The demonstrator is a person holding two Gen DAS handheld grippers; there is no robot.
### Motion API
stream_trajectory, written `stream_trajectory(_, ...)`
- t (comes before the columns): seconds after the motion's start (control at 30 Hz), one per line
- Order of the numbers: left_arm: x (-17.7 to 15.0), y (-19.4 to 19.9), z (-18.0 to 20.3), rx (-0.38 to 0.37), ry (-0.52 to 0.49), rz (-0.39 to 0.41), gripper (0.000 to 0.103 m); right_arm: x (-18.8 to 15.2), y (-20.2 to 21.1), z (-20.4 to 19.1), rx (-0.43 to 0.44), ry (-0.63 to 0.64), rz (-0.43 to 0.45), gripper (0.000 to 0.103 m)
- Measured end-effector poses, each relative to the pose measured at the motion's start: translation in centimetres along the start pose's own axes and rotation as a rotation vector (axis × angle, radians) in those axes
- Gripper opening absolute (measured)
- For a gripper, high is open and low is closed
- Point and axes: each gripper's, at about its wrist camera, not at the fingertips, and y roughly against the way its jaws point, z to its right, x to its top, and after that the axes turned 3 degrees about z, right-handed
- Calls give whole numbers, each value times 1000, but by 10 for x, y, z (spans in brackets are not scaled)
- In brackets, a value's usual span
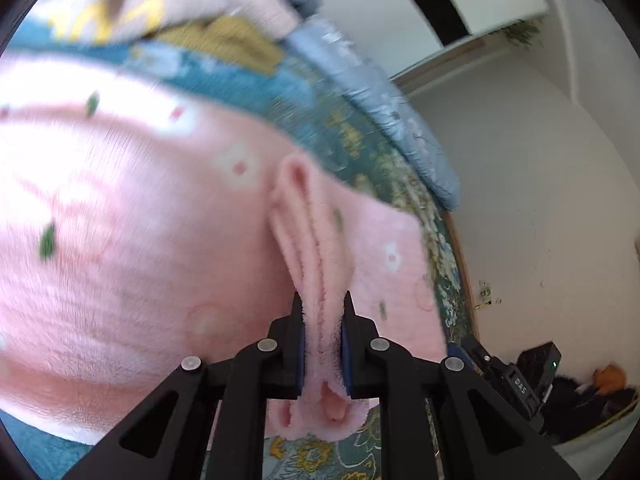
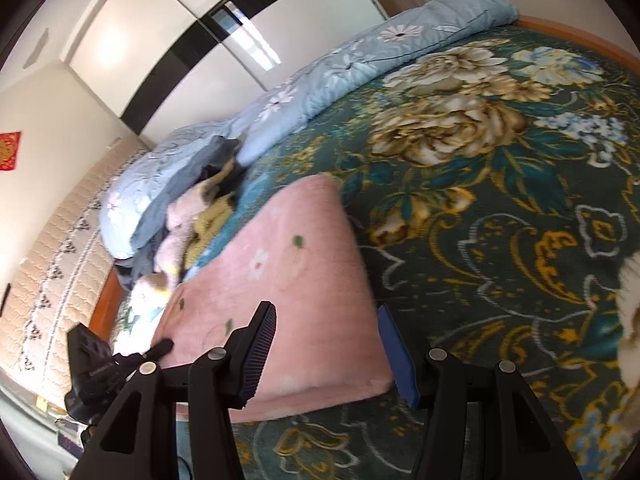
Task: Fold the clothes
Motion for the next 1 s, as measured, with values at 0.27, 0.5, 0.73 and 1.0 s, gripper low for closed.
stream_trajectory(0.27,4,16,-25,37,64,34,14,-7,-12,-31,63,155,-12,29)
stream_trajectory(0.5,-16,8,-59,62,158,-23,14,-20,-33,-38,17,239,-89,13)
stream_trajectory(0.73,-20,5,-64,90,143,-31,16,-26,-61,-12,-64,189,-190,4)
stream_trajectory(1.0,-23,4,-69,81,161,-43,17,-28,-68,-7,-67,190,-206,4)
